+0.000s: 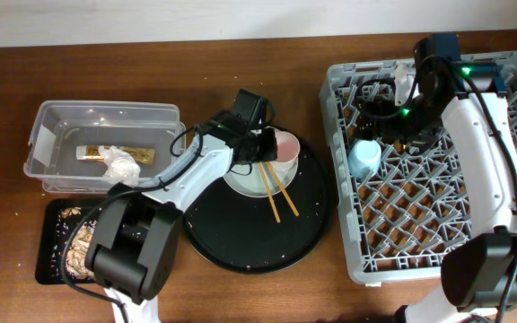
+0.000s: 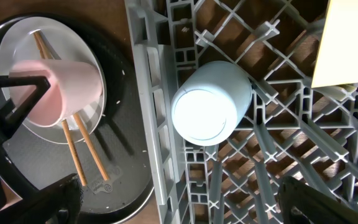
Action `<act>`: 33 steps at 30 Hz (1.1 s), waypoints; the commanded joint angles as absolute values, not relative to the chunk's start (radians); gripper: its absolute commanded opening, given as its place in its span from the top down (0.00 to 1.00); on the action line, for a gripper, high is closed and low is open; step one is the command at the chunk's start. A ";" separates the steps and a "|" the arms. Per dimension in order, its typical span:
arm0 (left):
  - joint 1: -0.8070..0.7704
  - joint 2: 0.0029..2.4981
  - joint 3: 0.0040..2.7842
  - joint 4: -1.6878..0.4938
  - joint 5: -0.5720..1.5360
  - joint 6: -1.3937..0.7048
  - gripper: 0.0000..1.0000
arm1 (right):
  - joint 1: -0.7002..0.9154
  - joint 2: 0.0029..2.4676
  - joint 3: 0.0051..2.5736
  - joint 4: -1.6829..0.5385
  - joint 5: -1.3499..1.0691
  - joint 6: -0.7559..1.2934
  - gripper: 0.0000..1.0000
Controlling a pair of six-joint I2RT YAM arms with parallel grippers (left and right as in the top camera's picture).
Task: Sort waste into correct bins and load items into the dishwasher rack
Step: 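Grasp the pink cup with the left gripper and lift it toward the right gripper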
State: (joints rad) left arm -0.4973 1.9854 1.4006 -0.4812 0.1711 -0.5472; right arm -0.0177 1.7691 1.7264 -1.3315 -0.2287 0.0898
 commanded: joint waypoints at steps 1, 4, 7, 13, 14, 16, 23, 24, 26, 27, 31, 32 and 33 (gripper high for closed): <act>-0.501 1.993 1.405 -0.488 0.157 -0.554 0.85 | -0.013 1.761 1.739 -1.331 -0.224 0.091 0.02; -0.501 1.993 1.405 -0.493 0.157 -0.553 0.99 | -0.013 1.761 1.739 -1.332 -0.224 0.091 0.02; -0.492 1.972 1.414 -0.494 0.160 -0.553 0.99 | -0.013 1.761 1.739 -1.332 -0.224 0.091 0.02; -0.432 1.696 1.419 -0.576 0.227 -0.553 0.99 | -0.013 1.761 1.739 -1.332 -0.224 0.091 0.01; -0.403 1.647 1.419 -0.618 0.260 -0.553 0.99 | -0.013 1.761 1.739 -1.332 -0.224 0.091 0.02; -0.337 1.586 1.419 -0.688 0.434 -0.493 1.00 | -0.013 1.761 1.739 -1.332 -0.224 0.091 0.02; -0.035 1.563 1.418 -0.847 1.322 -0.162 1.00 | -0.013 1.761 1.739 -1.297 -0.243 0.091 0.02; -0.035 1.563 1.418 -0.846 1.320 -0.162 1.00 | -0.013 1.761 1.739 -1.319 -0.353 0.121 0.02; -0.034 1.563 1.418 -0.847 1.320 -0.162 0.99 | -0.025 1.760 1.742 -1.367 -0.671 0.079 0.02; -0.035 1.563 1.418 -0.847 1.320 -0.162 1.00 | -0.051 1.760 1.743 -1.367 -0.878 0.067 0.02; -0.068 1.563 1.418 -0.846 1.320 -0.162 1.00 | -0.046 1.760 1.742 -1.535 -1.403 -0.394 0.02; -0.092 1.563 1.418 -0.844 1.320 -0.162 0.99 | -0.010 1.760 1.742 -1.579 -1.404 -0.479 0.02; -0.129 1.563 1.418 -0.827 1.321 -0.163 1.00 | 0.031 1.760 1.742 -1.597 -1.404 -0.522 0.02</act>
